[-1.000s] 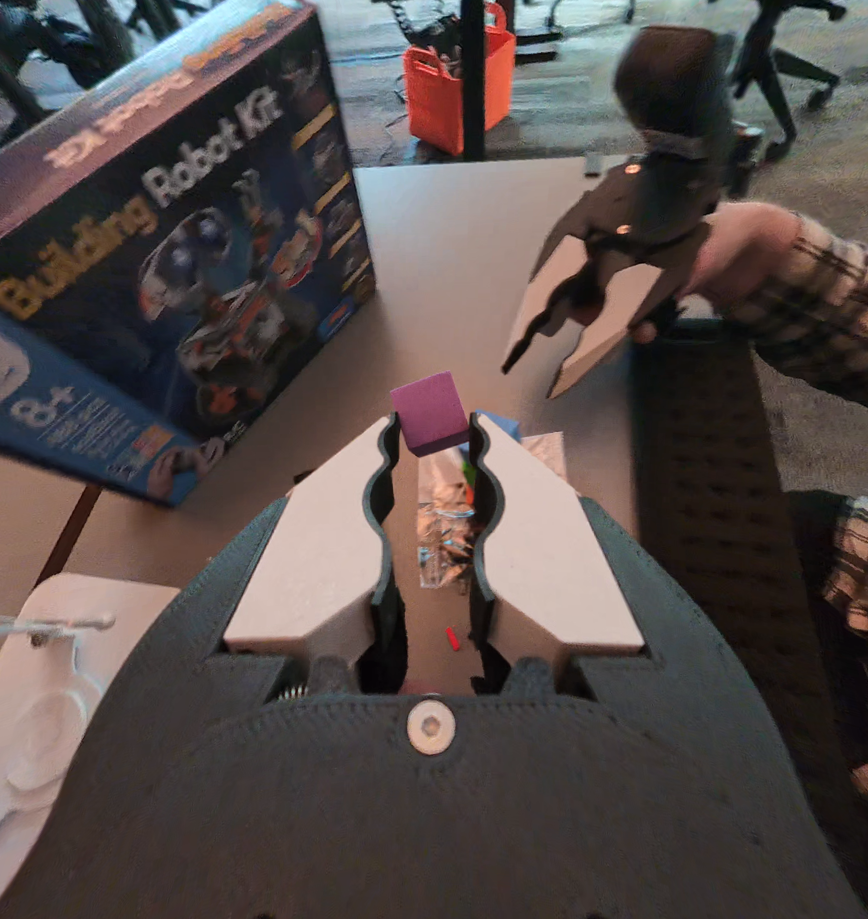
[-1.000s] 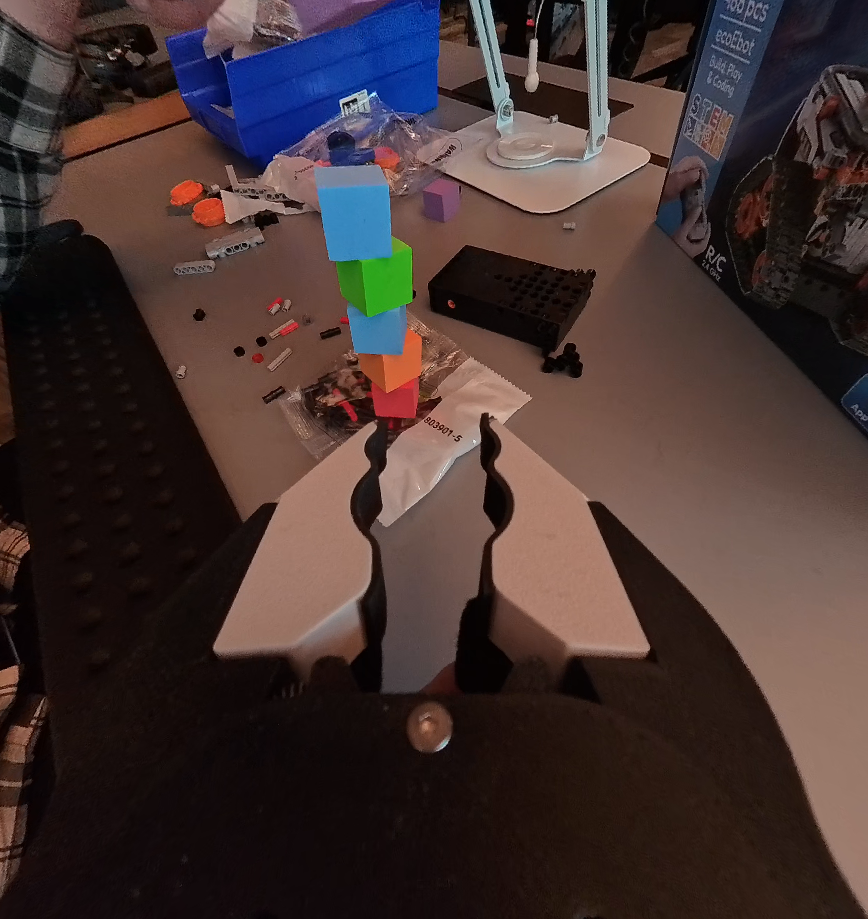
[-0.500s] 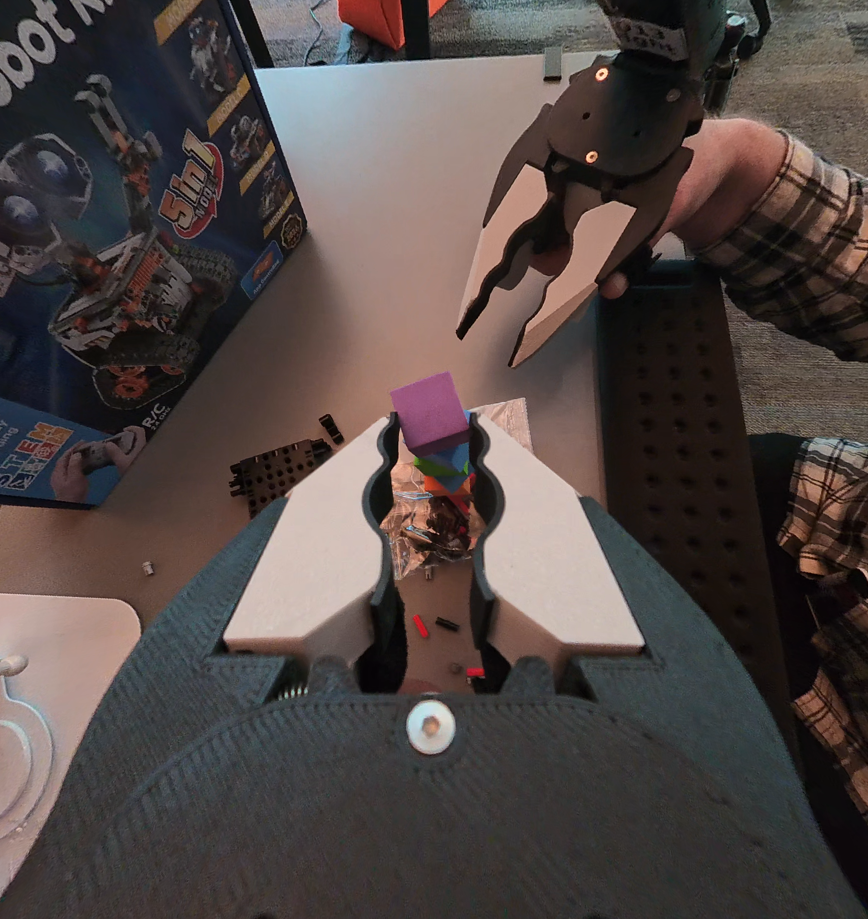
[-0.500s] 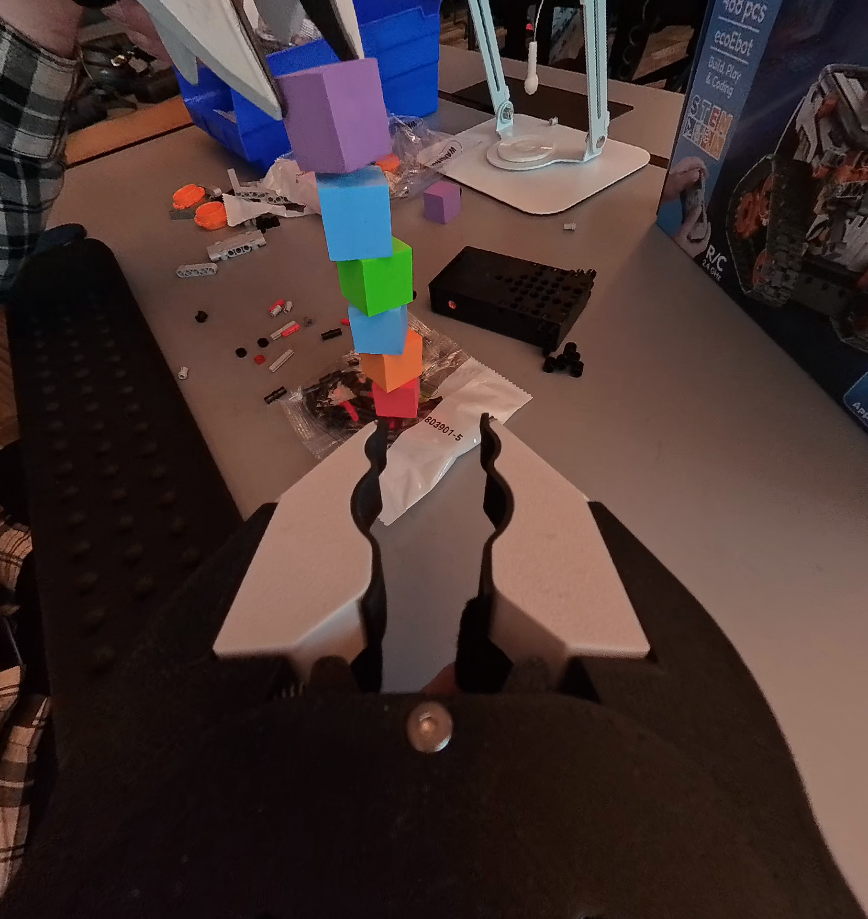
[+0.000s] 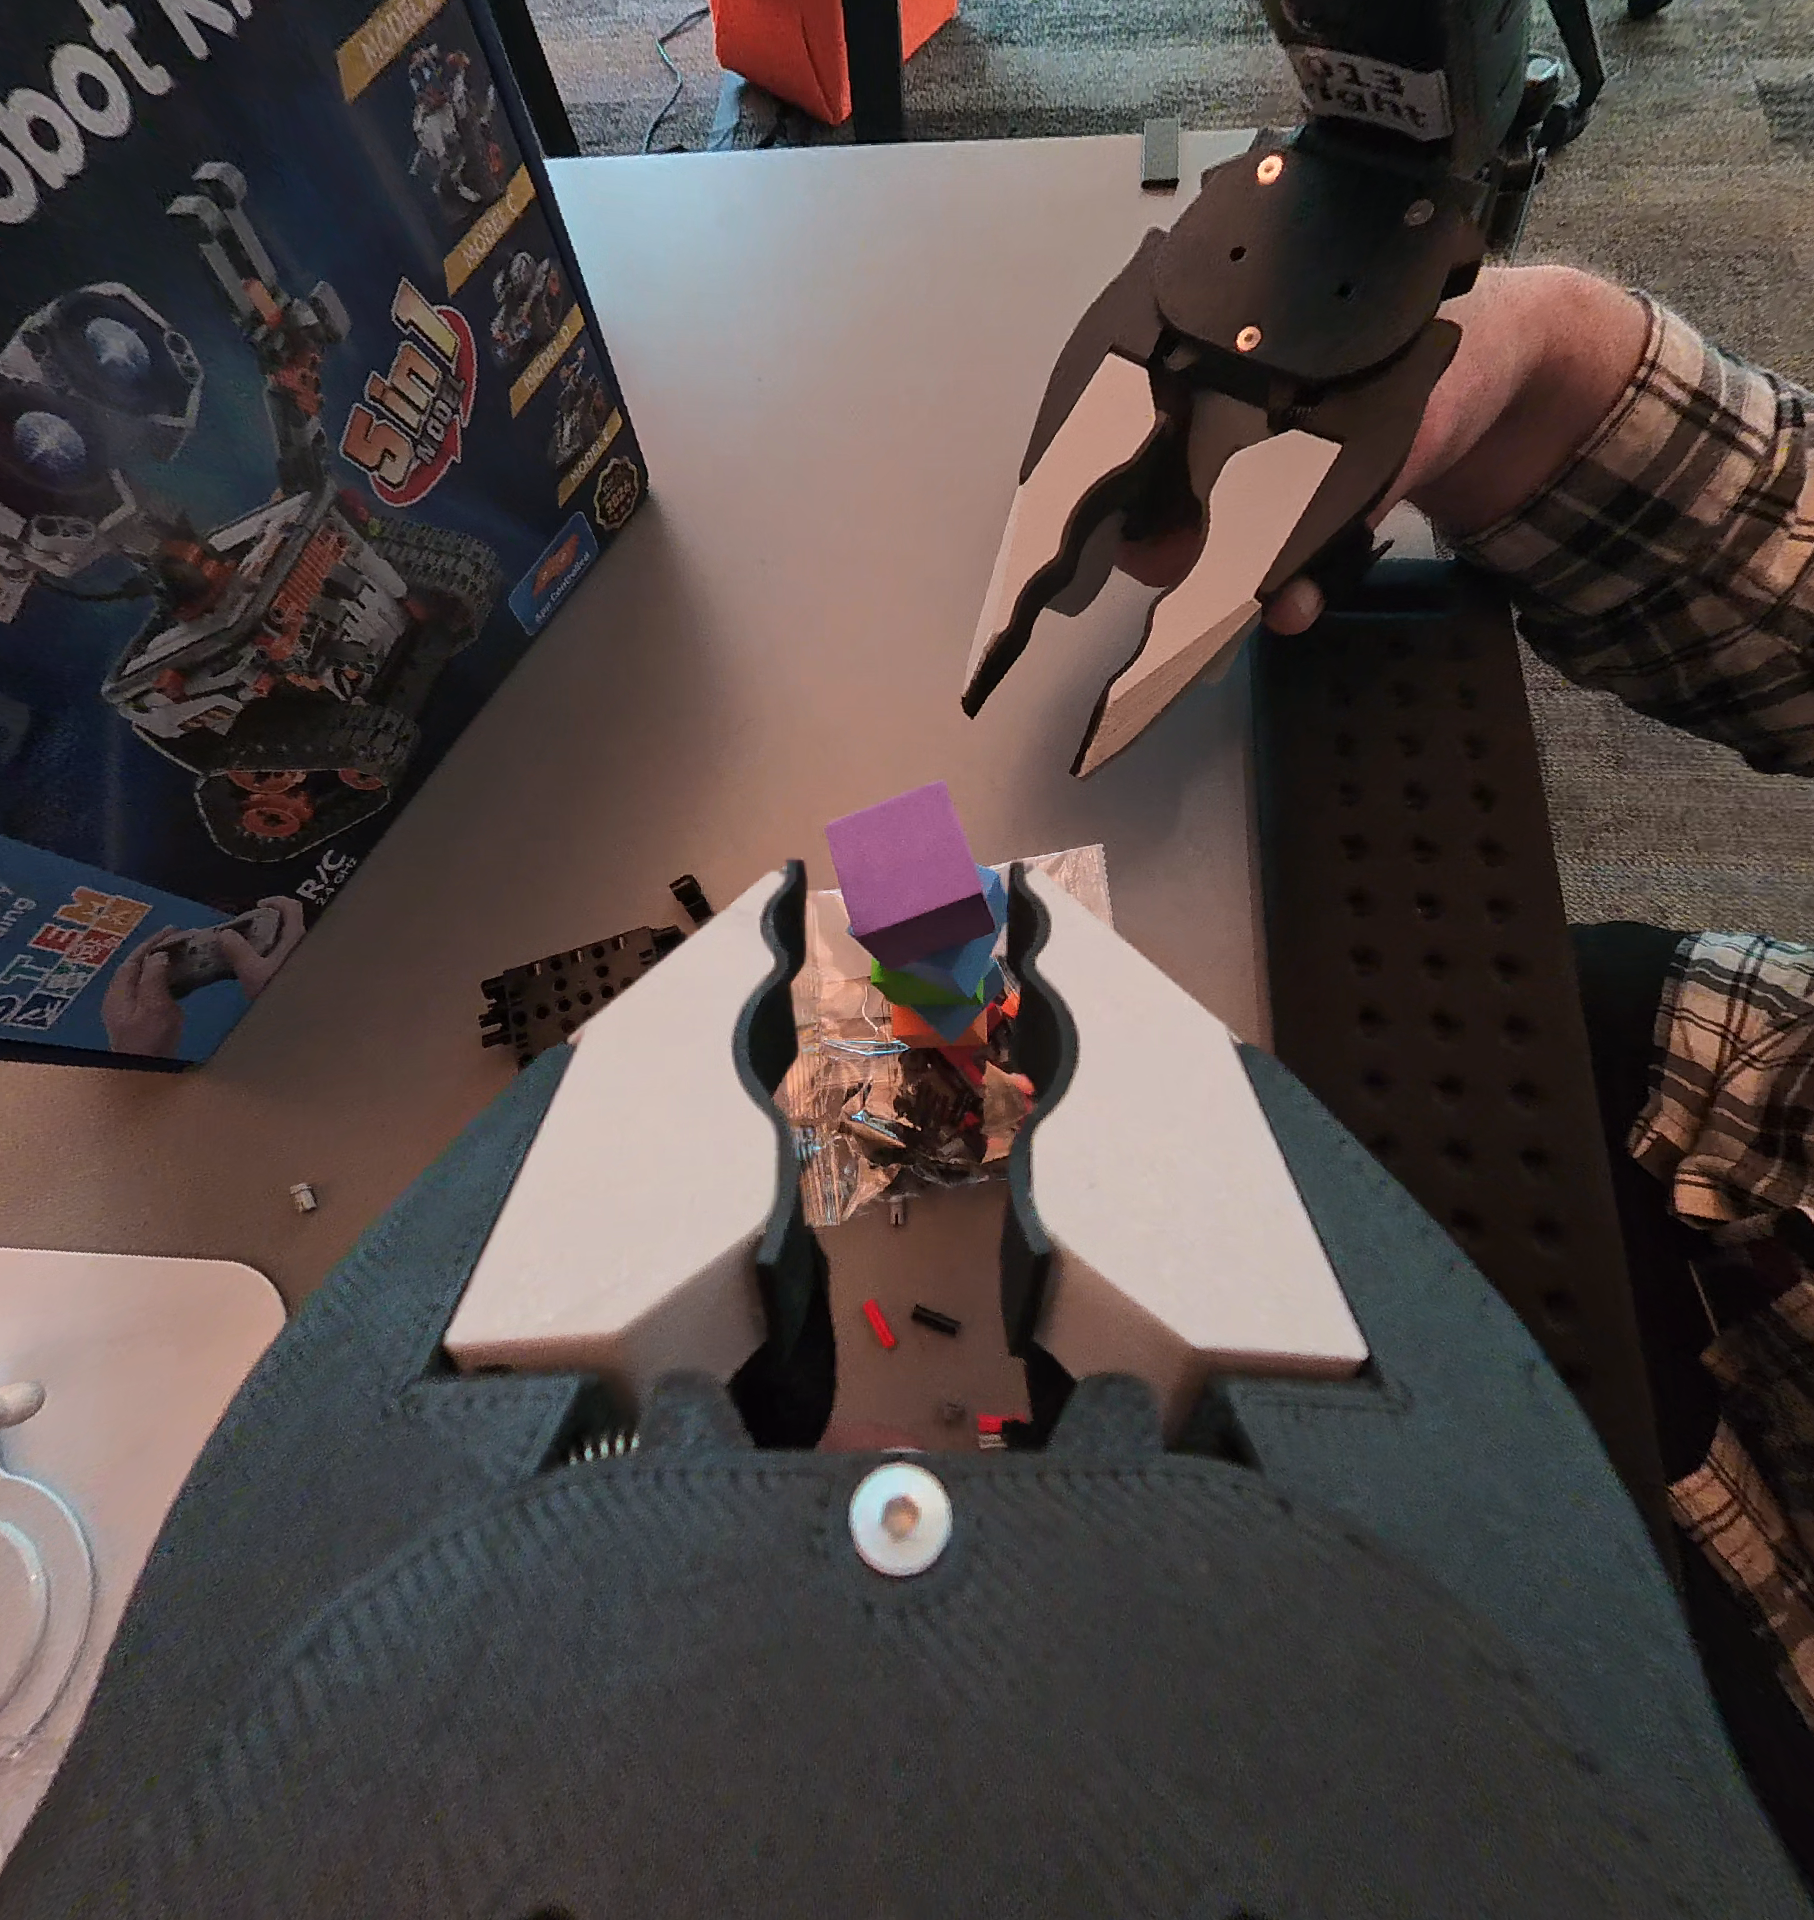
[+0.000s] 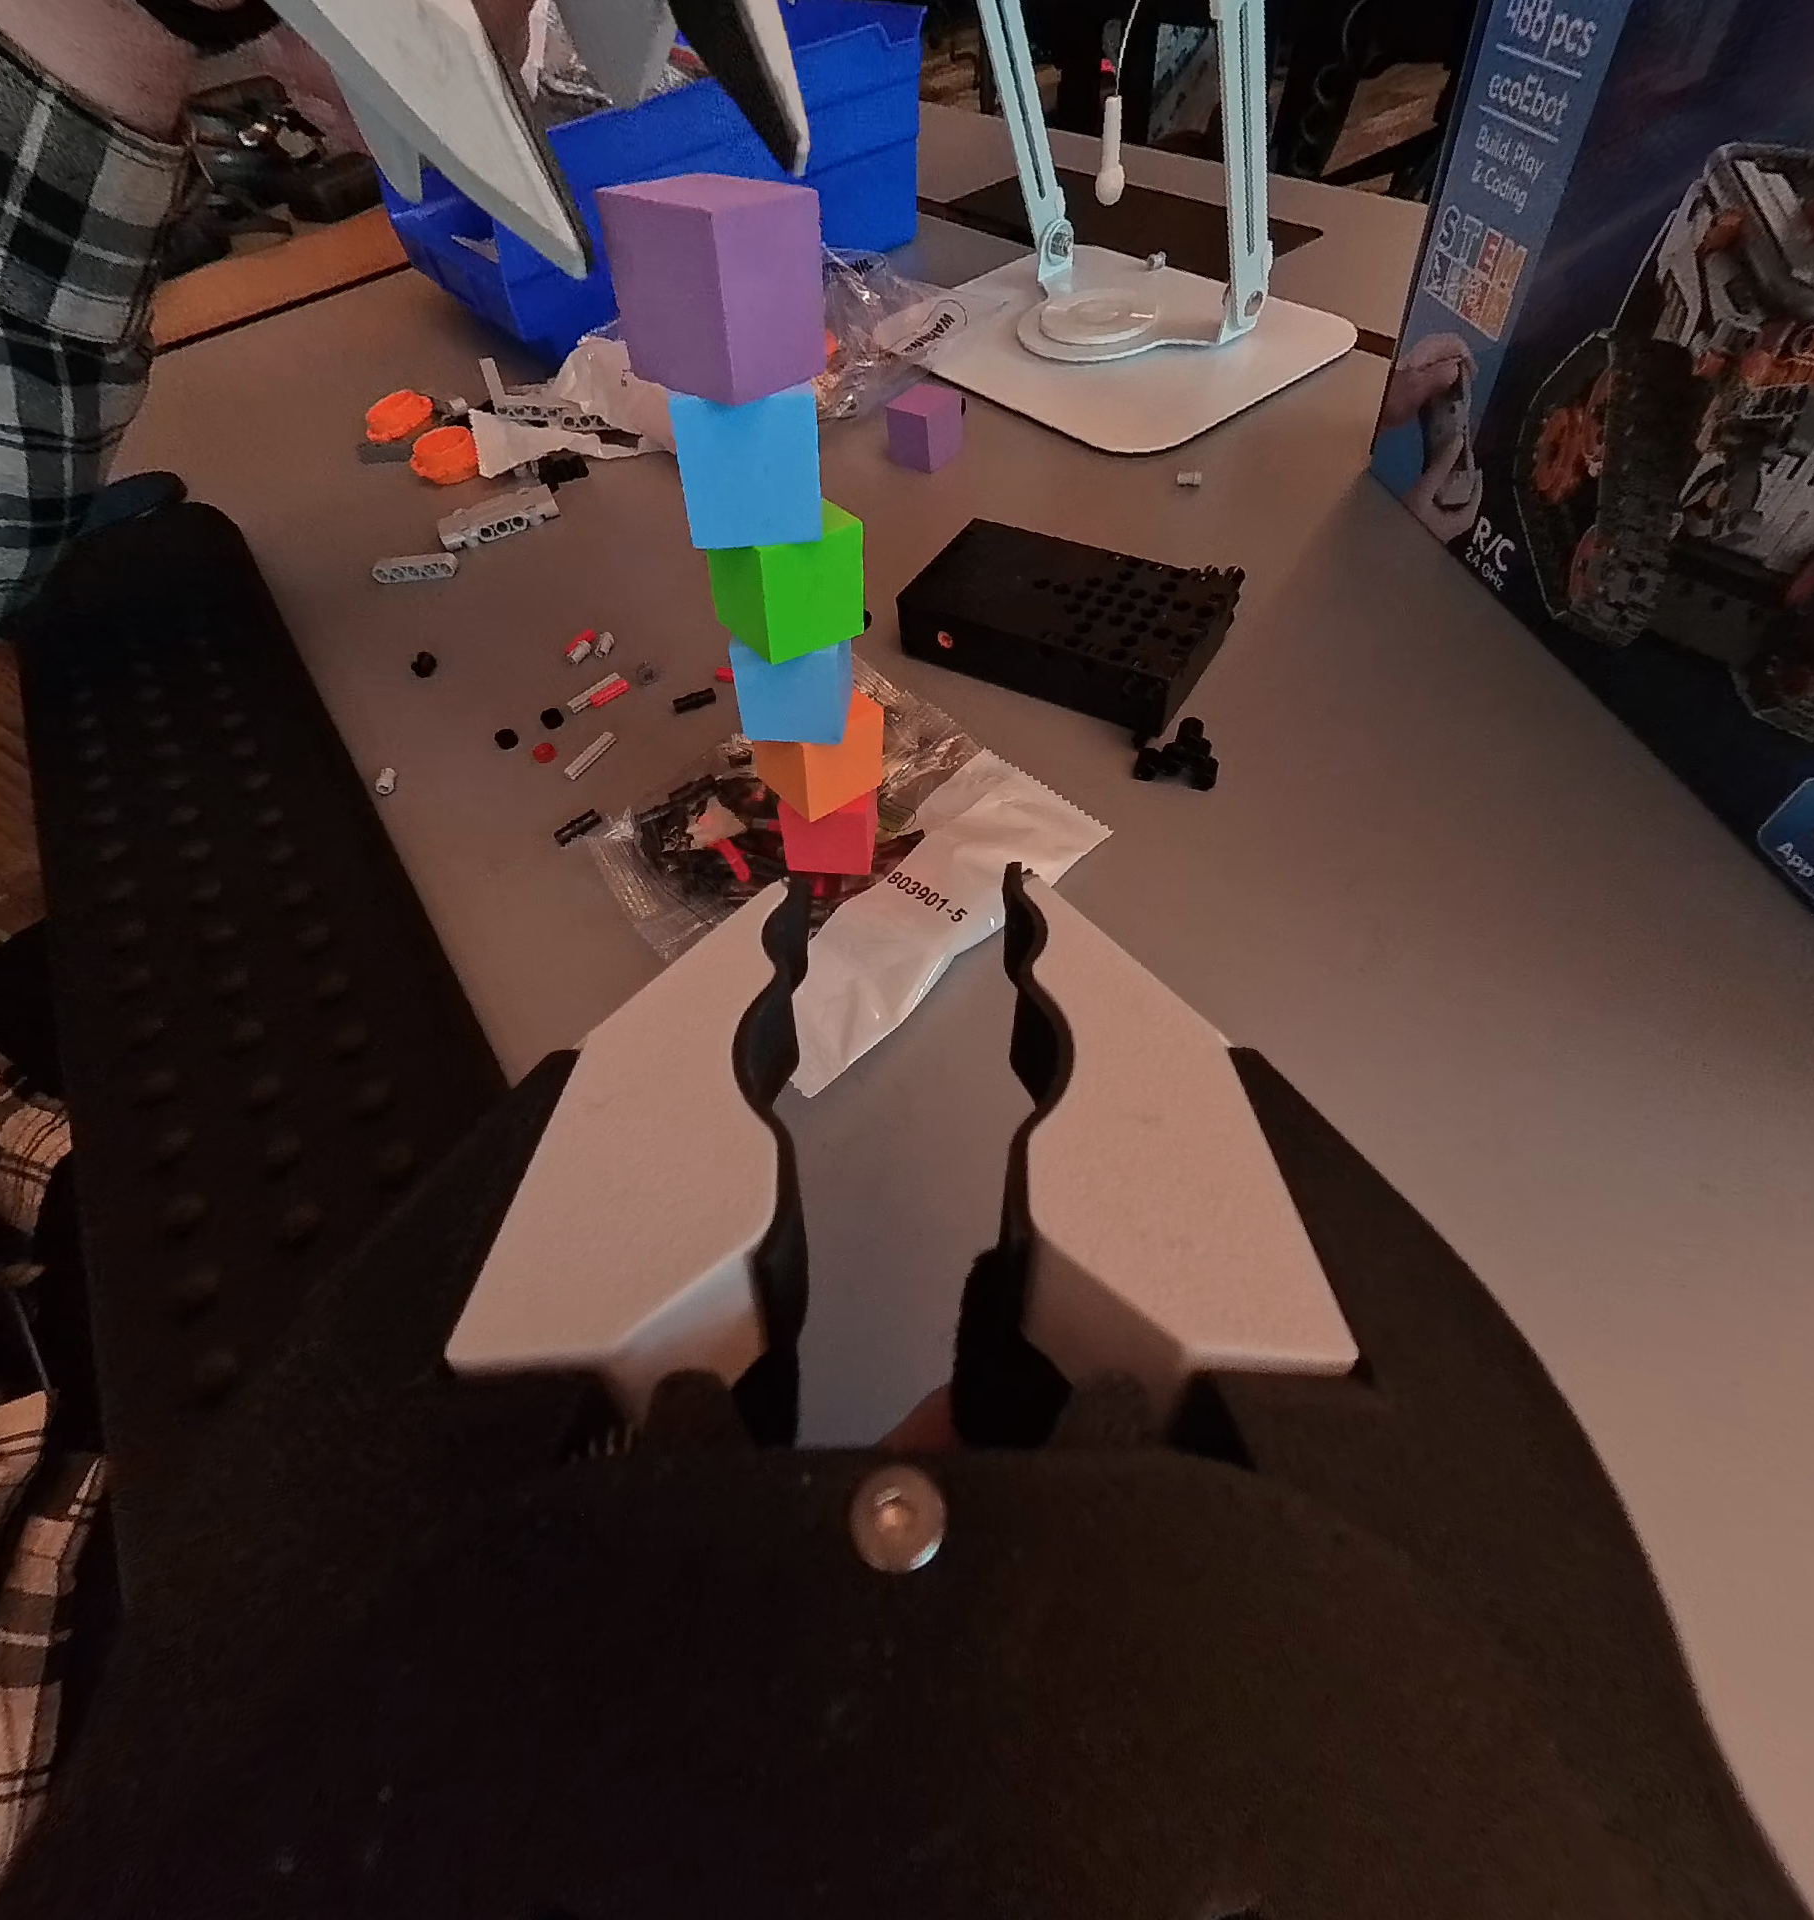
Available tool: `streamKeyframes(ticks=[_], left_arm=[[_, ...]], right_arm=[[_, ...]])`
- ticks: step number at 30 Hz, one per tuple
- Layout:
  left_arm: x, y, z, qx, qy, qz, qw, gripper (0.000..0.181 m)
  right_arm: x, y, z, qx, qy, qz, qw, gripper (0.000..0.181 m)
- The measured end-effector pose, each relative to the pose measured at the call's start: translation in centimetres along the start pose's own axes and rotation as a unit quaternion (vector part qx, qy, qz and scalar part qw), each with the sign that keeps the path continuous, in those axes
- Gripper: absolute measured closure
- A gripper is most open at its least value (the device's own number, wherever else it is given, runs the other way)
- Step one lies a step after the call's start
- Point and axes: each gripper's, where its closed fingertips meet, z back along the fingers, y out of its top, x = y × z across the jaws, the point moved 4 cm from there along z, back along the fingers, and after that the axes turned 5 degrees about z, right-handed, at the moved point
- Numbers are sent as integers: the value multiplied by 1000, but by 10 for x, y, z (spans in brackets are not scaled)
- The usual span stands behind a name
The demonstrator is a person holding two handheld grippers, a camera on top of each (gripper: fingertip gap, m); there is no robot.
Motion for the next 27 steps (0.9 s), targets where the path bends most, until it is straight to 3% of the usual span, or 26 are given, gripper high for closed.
streamKeyframes(ticks=[5, 7, 14, 19, 22, 27], left_arm=[[-10, 7, 22, 48, 21, 5, 999, 134], [-28, -2, 36, 50, 61, 11, 997, 134], [-125, -114, 51, -93, 218, 89, 967, 134], [-159, -183, 37, -208, 273, 82, 936, 130], [-164, -193, 28, -206, 255, 101, 939, 136], [-166, -191, 29, -182, 257, 106, 943, 166]], right_arm=[[0, 0, 1, 2, -1, -1, 1000, 144], [1, 0, 2, 3, -1, -1, 1000, 144], [0, 0, 1, 7, 1, -1, 1000, 144], [0, -1, 1, 1, 0, 0, 1000, 144], [1, -2, 1, -1, -2, -1, 1000, 144], [2, -3, 0, -3, -2, -3, 1000, 144]])
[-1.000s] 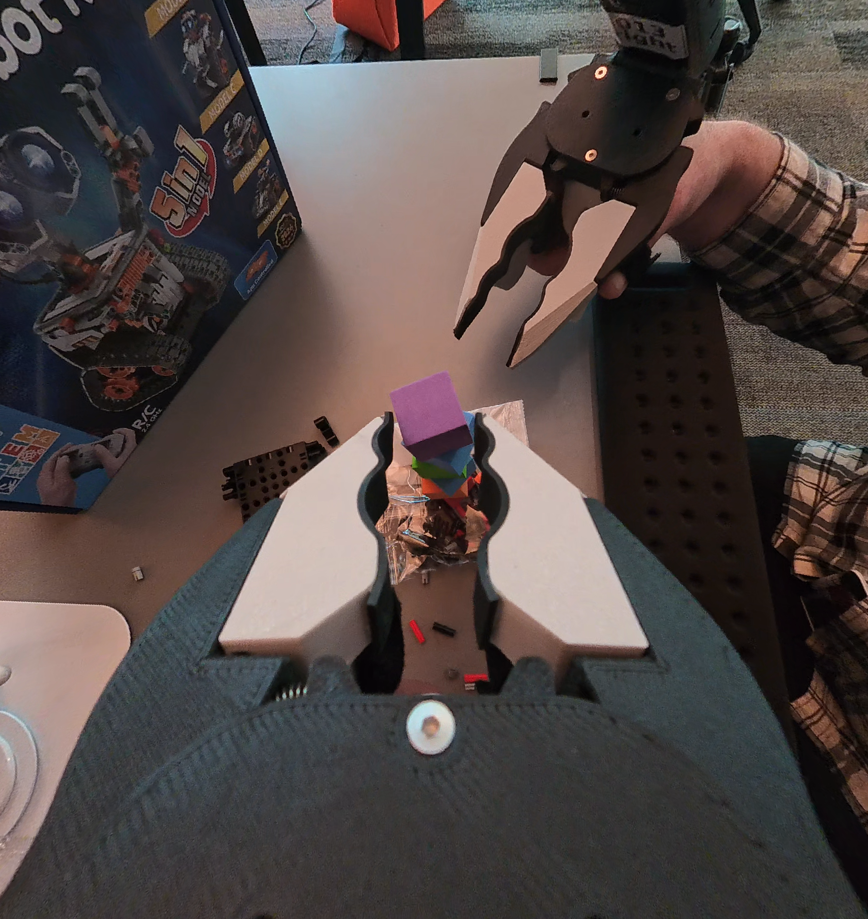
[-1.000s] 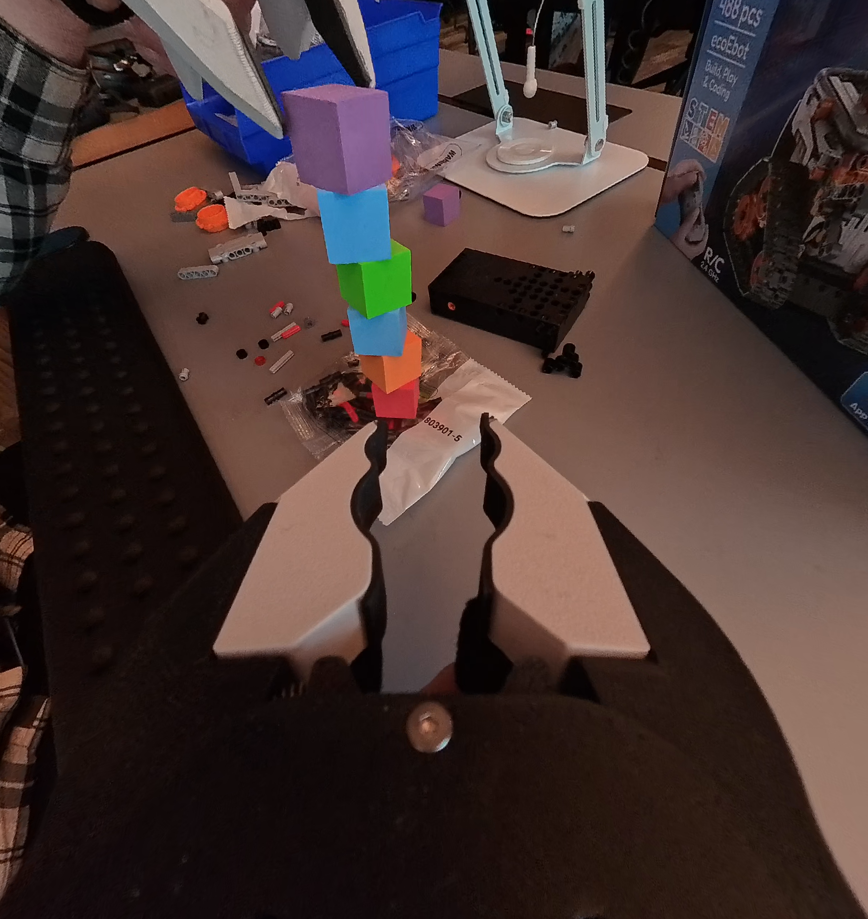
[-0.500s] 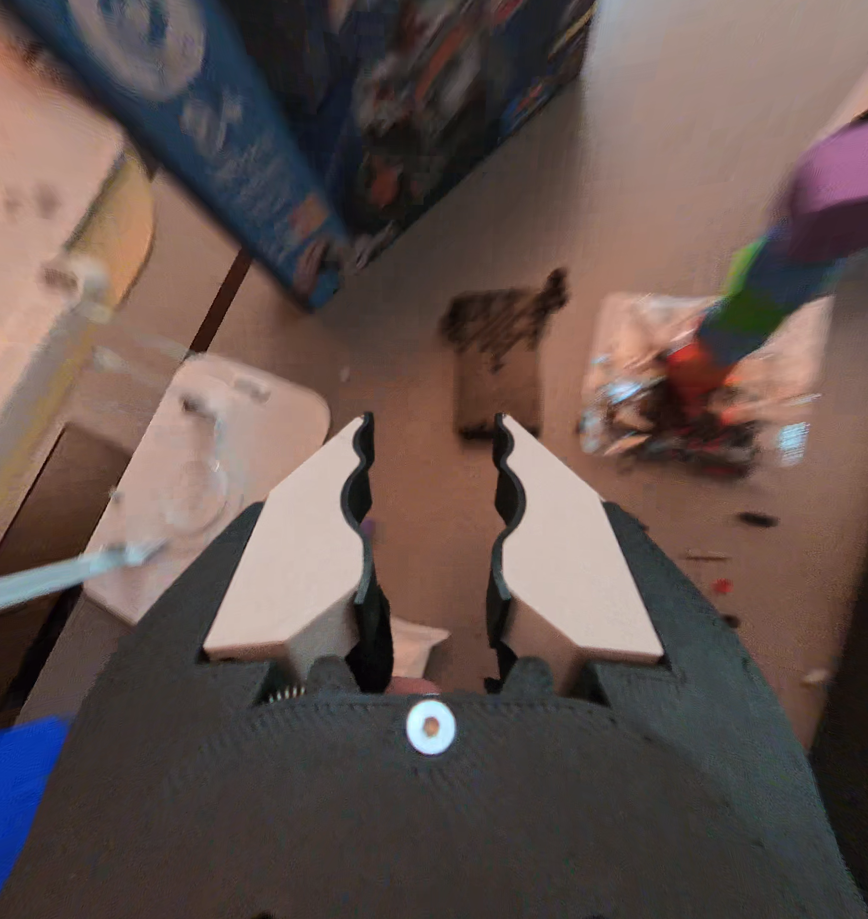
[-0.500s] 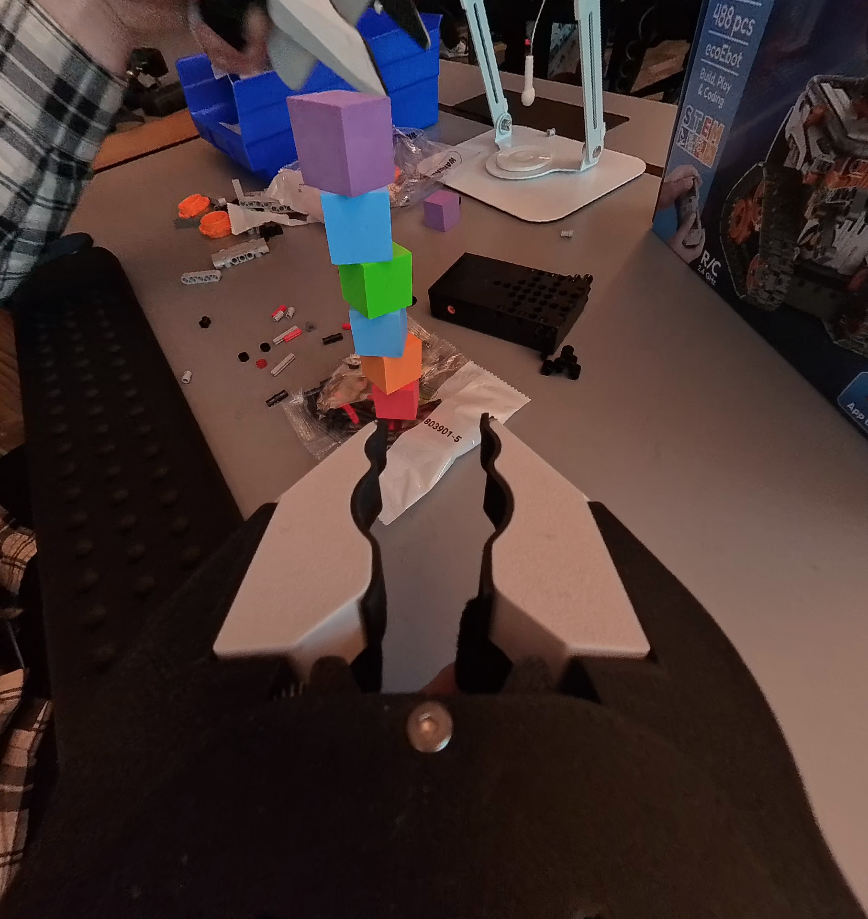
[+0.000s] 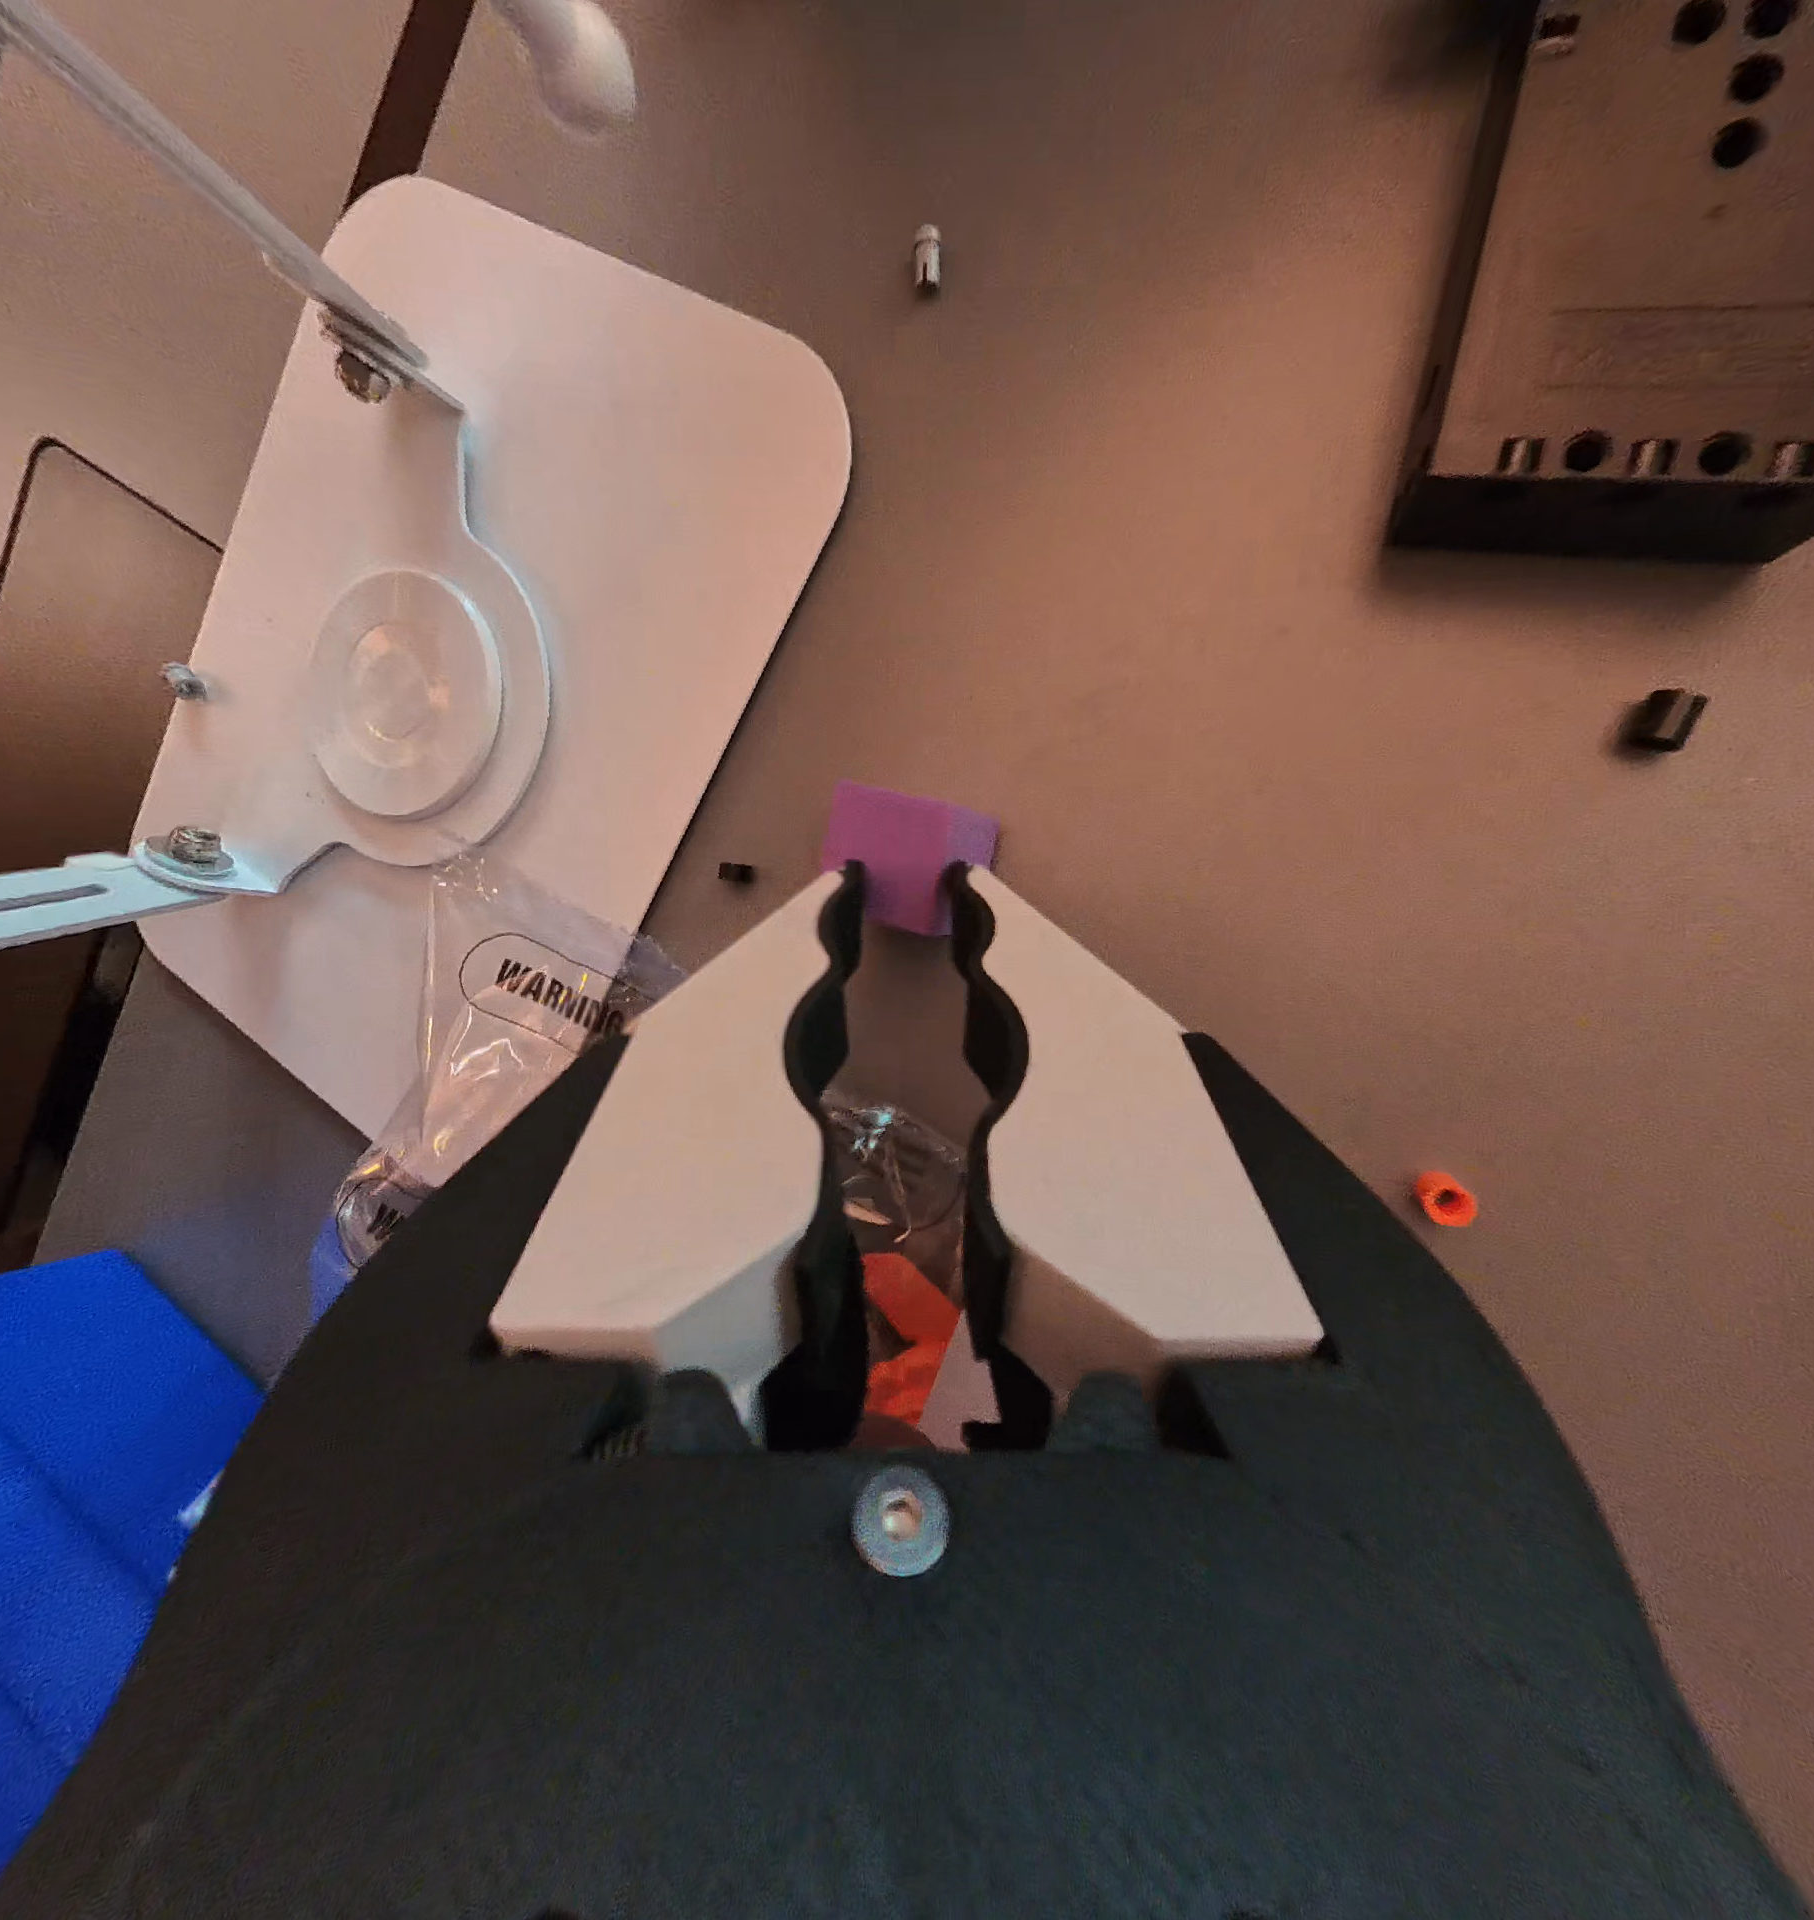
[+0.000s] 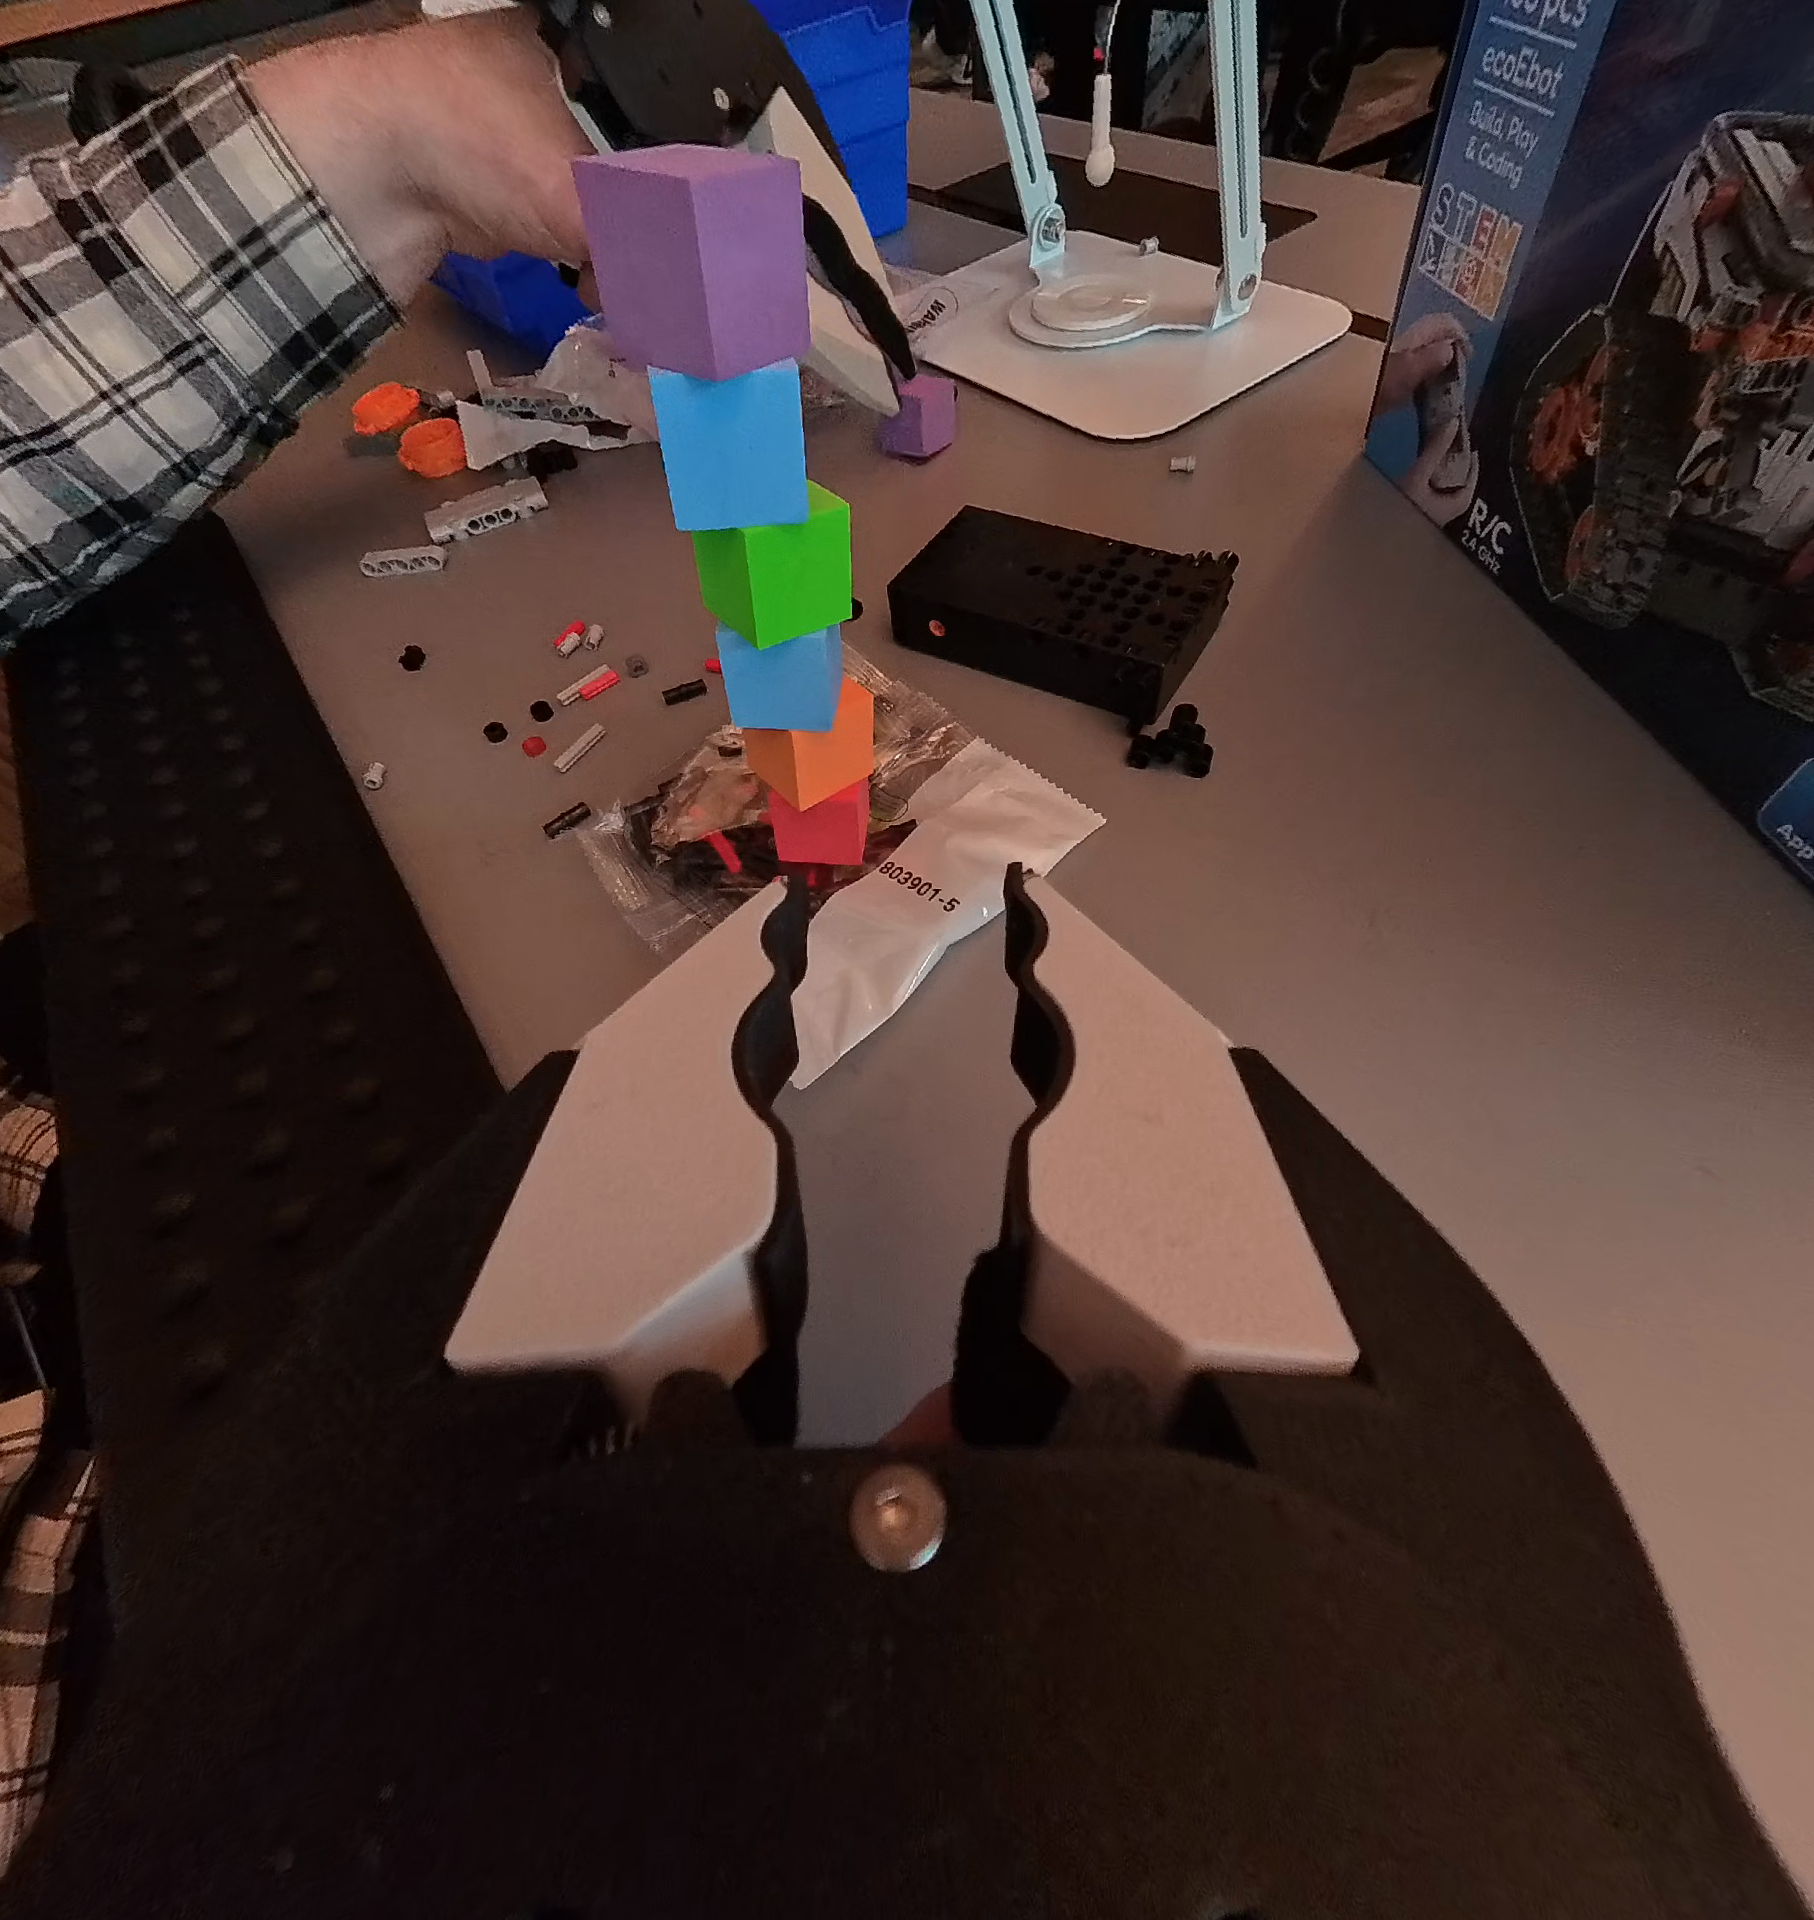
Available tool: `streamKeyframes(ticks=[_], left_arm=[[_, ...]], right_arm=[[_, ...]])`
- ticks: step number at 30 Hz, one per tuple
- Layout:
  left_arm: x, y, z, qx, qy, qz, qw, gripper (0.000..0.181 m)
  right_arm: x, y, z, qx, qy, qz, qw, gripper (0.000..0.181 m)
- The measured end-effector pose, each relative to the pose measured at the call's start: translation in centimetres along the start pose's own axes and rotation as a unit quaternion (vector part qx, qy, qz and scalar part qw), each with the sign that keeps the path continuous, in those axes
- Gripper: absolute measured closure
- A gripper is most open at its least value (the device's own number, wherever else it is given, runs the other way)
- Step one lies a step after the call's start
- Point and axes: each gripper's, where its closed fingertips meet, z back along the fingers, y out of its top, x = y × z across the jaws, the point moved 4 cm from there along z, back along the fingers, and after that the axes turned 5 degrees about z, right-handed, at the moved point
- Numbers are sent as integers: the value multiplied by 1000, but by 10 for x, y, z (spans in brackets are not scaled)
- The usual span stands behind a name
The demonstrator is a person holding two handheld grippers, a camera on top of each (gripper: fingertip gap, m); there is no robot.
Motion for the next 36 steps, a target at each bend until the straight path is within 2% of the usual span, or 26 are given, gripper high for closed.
streamKeyframes(ticks=[1, 4, 6, 7, 10, 15, 17, 19, 20, 23, 26, 30, 31, 36], left_arm=[[2, 3, 4, 11, -4, 1, 1000, 173], [8, 13, 19, 30, -3, -11, 999, 173], [12, 14, 21, 18, -14, -22, 1000, 173], [13, 14, 20, 16, -19, -19, 1000, 171], [10, 10, 16, 6, -20, -4, 1000, 144], [11, -1, -1, -22, -21, -9, 999, 136], [12, 0, 0, -17, -26, 2, 1000, 139], [8, 0, 0, -16, -14, 5, 1000, 153], [7, 0, 0, -17, -7, 7, 1000, 154], [0, -2, 2, -22, 26, 6, 999, 145], [-2, -4, 2, -29, 29, 45, 998, 130], [5, -10, -9, -53, 30, 69, 996, 133], [6, -10, -12, -54, 35, 70, 995, 144], [7, -4, -10, -39, 47, 66, 996, 147]], right_arm=[[0, 0, 0, -1, 0, 0, 1000, 144], [-1, 1, 0, 0, 0, 1, 1000, 144], [-1, 2, 0, 1, 0, 2, 1000, 144], [-1, 2, 0, 3, 0, 2, 1000, 144], [-3, 3, 1, 5, 0, 3, 1000, 144], [-4, 0, 2, 2, 0, 1, 1000, 144], [-4, 0, 2, 1, 0, 1, 1000, 144], [-3, 0, 1, 2, 0, 0, 1000, 144], [-3, 0, 1, 3, 0, 0, 1000, 144], [-3, -1, 0, 3, 1, 0, 1000, 144], [-3, -2, 0, 2, 1, -1, 1000, 144], [-4, -2, -1, 2, 1, -1, 1000, 144], [-4, -1, -1, 2, 1, -1, 1000, 144], [-4, -2, -1, 0, 1, -1, 1000, 144]])
